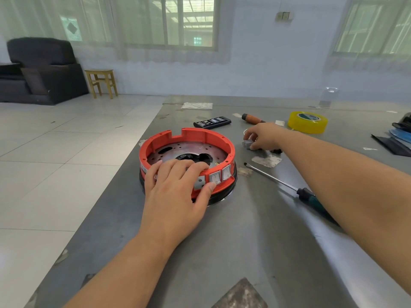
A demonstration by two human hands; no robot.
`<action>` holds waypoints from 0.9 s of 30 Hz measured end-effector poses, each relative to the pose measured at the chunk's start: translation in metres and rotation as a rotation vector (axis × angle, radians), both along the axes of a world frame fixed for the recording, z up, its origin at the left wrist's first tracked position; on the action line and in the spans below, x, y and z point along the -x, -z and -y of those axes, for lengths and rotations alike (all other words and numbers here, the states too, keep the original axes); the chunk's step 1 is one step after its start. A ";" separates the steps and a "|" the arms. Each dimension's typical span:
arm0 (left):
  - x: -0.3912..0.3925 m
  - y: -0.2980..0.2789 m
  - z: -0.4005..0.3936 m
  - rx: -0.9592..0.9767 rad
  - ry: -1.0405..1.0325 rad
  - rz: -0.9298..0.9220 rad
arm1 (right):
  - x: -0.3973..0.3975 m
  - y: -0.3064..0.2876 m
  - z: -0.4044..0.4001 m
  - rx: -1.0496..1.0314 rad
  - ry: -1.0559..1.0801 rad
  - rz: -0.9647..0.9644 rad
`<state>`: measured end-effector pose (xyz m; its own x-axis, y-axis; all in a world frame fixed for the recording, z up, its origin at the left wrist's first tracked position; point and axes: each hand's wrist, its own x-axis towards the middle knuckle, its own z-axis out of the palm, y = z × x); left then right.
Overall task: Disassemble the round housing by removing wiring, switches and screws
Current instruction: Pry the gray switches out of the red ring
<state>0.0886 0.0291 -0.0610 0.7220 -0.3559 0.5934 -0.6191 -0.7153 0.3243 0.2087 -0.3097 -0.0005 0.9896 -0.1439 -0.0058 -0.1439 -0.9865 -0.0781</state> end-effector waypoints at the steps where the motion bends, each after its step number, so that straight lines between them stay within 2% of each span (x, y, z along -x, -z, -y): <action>1: 0.000 0.000 0.000 0.002 -0.001 0.002 | 0.001 -0.001 0.002 0.015 -0.003 -0.001; 9: 0.001 -0.001 -0.001 0.005 0.006 0.002 | 0.014 -0.004 0.005 0.083 0.036 -0.041; 12: 0.001 -0.001 -0.001 0.005 0.013 0.008 | 0.026 -0.009 -0.004 0.055 0.039 0.010; 17: 0.001 -0.003 -0.001 -0.002 0.007 0.001 | 0.075 -0.019 -0.034 0.069 -0.001 0.128; 22: 0.007 -0.007 -0.003 -0.010 0.009 0.016 | 0.142 -0.012 -0.054 0.039 0.042 0.088; 27: 0.017 -0.012 -0.005 0.025 -0.028 0.039 | 0.194 0.014 -0.070 0.303 0.223 0.121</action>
